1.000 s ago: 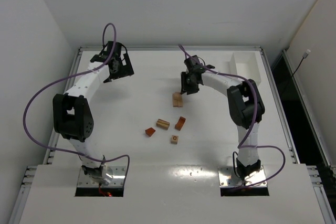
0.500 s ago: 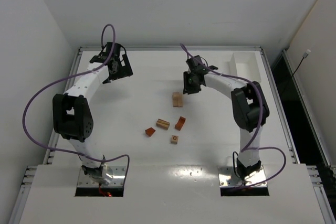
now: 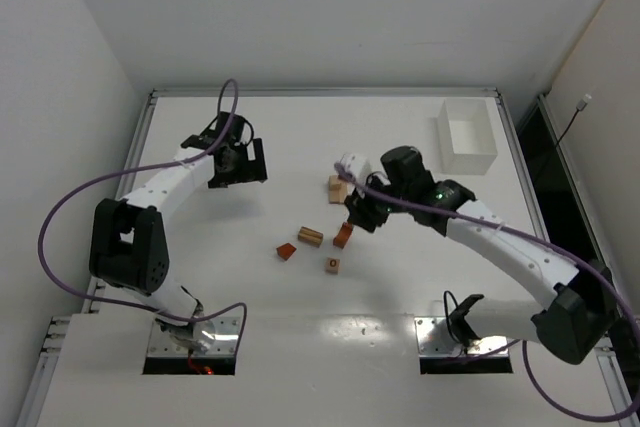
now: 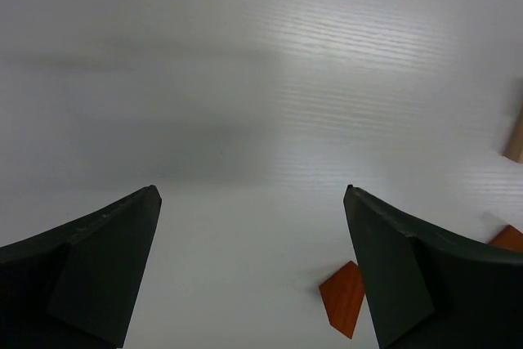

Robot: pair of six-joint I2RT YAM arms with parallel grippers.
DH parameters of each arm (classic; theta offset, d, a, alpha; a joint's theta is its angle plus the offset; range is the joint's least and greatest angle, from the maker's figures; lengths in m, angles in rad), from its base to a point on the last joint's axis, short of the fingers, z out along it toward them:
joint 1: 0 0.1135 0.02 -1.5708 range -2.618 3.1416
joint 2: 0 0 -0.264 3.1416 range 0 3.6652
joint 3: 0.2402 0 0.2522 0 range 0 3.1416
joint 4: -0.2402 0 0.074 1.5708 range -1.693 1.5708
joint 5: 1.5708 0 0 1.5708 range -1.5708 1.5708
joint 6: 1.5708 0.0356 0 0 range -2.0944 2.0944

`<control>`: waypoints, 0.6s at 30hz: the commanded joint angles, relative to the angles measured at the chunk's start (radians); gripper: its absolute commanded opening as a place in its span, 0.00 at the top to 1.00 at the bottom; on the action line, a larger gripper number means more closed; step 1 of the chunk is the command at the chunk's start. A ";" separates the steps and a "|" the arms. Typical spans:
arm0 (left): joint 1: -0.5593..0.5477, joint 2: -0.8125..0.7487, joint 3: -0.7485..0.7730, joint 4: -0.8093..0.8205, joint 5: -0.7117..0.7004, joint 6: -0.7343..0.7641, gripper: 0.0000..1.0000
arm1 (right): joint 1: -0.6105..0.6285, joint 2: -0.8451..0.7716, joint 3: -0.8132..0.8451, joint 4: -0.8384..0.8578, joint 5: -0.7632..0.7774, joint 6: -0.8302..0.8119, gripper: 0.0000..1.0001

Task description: Build the wood block tower

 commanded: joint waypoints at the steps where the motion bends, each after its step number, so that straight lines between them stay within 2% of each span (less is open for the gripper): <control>1: 0.013 -0.053 0.006 0.062 0.029 0.050 0.07 | 0.103 -0.025 -0.081 -0.078 -0.123 -0.363 0.56; 3: 0.028 -0.053 0.015 0.052 0.029 0.061 0.05 | 0.158 -0.035 -0.104 -0.092 -0.124 -0.419 0.54; 6: 0.057 -0.053 0.025 0.052 0.006 0.061 0.04 | 0.255 0.004 -0.133 -0.044 -0.124 -0.419 0.50; 9: 0.079 -0.062 0.025 0.052 -0.004 0.061 0.04 | 0.329 0.076 -0.142 0.038 -0.104 -0.355 0.45; 13: 0.088 -0.108 -0.011 0.052 -0.023 0.071 0.04 | 0.338 0.137 -0.116 0.144 -0.062 -0.267 0.41; 18: 0.122 -0.151 -0.058 0.062 -0.023 0.071 0.03 | 0.338 0.250 -0.070 0.155 -0.042 -0.235 0.41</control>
